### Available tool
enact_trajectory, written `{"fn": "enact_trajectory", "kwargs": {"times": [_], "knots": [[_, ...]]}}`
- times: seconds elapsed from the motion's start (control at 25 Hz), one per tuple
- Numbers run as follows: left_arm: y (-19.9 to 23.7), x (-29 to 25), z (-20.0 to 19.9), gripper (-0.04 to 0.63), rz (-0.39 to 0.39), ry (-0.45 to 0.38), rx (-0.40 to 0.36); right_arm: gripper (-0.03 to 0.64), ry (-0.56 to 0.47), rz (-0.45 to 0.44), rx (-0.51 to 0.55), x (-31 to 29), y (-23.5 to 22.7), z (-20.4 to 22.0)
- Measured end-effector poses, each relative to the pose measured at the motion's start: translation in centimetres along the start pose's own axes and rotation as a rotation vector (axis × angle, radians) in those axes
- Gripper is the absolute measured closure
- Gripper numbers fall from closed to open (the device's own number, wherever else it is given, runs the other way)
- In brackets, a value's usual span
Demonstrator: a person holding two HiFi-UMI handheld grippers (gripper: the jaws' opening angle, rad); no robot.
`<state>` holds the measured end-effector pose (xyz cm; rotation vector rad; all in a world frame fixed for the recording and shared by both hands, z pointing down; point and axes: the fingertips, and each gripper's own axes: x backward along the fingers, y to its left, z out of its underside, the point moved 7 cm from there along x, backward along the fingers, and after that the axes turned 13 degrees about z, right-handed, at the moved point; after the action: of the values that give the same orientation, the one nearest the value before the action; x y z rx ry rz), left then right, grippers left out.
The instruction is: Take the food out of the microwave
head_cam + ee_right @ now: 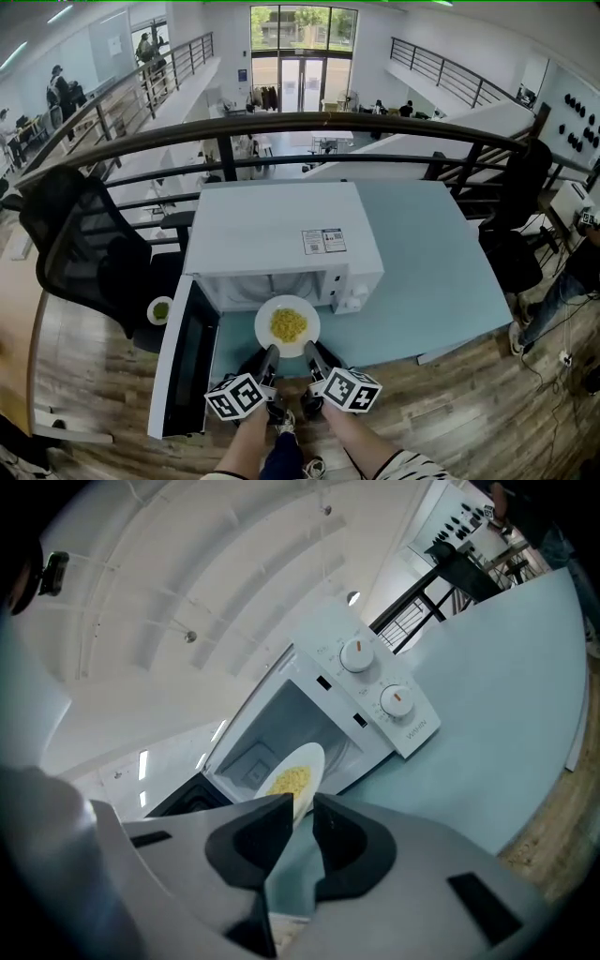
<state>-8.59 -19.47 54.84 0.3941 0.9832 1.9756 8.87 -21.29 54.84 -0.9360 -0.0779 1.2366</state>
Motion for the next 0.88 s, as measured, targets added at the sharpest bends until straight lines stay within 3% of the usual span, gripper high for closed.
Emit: {"fn": "enact_trajectory", "kwargs": {"times": [0.88], "knots": [[-8.6, 10.8, 5.7, 0.514, 0.068, -0.042, -0.033, 0.538, -0.03, -0.061, 0.003, 14.1, 1.0, 4.2]]}}
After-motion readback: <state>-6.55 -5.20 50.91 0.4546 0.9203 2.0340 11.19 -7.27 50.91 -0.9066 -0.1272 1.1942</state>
